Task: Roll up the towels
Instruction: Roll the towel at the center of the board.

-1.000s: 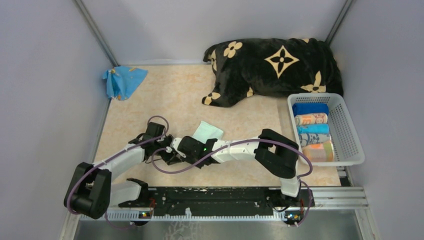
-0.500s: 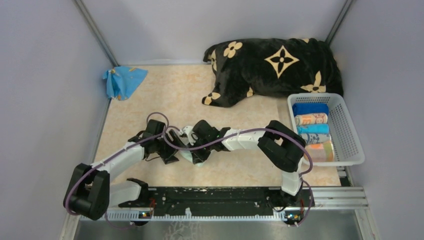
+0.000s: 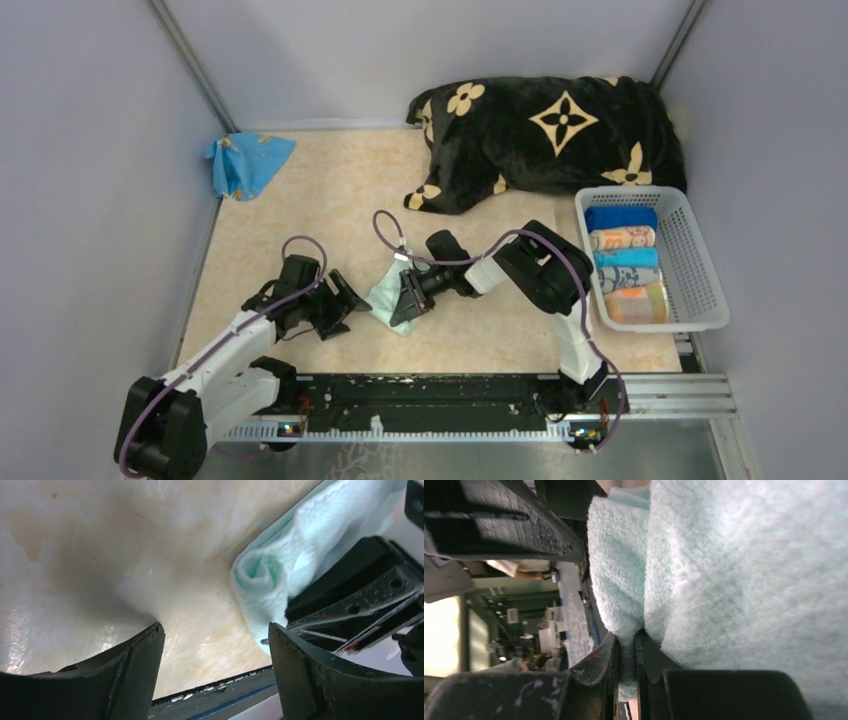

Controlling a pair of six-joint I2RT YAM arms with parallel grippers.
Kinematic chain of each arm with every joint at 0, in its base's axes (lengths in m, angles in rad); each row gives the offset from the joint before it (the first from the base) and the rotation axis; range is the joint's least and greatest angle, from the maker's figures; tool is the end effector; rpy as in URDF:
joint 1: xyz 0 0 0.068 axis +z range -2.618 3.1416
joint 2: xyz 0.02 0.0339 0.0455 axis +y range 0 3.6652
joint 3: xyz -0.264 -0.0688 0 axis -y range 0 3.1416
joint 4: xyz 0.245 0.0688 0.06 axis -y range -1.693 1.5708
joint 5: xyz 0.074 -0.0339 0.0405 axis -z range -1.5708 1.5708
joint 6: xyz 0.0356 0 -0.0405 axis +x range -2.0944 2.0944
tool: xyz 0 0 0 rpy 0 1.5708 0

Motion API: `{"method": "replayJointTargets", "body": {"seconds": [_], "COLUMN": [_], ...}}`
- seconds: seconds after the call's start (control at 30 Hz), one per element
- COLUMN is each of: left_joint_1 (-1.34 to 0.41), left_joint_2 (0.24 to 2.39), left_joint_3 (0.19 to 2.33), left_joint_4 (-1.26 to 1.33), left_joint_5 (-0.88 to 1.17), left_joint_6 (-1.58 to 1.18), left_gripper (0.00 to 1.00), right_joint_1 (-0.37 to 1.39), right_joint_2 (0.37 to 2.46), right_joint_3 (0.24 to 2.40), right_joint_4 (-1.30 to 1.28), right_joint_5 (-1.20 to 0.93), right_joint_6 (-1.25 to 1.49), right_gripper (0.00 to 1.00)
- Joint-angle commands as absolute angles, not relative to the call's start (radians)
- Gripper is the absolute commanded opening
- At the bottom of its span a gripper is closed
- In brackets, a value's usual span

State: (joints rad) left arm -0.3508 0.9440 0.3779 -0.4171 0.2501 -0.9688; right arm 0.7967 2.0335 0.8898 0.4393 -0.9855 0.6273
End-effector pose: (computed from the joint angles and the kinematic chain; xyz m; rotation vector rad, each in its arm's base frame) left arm 0.1512 -0.0647 0.1563 -0.7293 2.6251 -0.7753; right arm 0.2342 0.2820 0.0909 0.8339 -2.4496 -1.7797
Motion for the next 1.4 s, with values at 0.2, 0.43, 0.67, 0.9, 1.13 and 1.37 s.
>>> {"method": "replayJointTargets", "body": {"seconds": [0.2, 0.43, 0.67, 0.9, 1.13, 1.37], "left_joint_1": [-0.346, -0.346, -0.347, -0.348, -0.348, -0.348], "left_joint_2": [0.967, 1.12, 1.227, 1.259, 1.265, 1.256], "left_joint_3": [0.344, 0.391, 0.404, 0.403, 0.396, 0.387], "left_joint_4": [-0.286, -0.234, -0.25, -0.263, -0.285, -0.282], "left_joint_5": [0.321, 0.309, 0.278, 0.242, 0.223, 0.222], "left_joint_6": [-0.987, -0.975, -0.981, -0.984, -1.012, -1.042], "left_gripper": [0.77, 0.67, 0.6, 0.58, 0.58, 0.58], "right_joint_1": [0.753, 0.74, 0.74, 0.772, 0.961, 1.194], "right_joint_2": [2.155, 2.153, 2.028, 1.83, 1.694, 1.695], "right_joint_3": [0.917, 0.924, 0.974, 1.045, 1.141, 1.164], "right_joint_4": [0.68, 0.619, 0.285, -0.121, -0.364, -0.349], "right_joint_5": [-1.125, -1.096, -0.979, -0.687, -0.193, 0.111], "right_joint_6": [0.91, 0.898, 0.662, 0.385, 0.195, 0.132], "right_gripper": [0.01, 0.02, 0.22, 0.42, 0.48, 0.47]}}
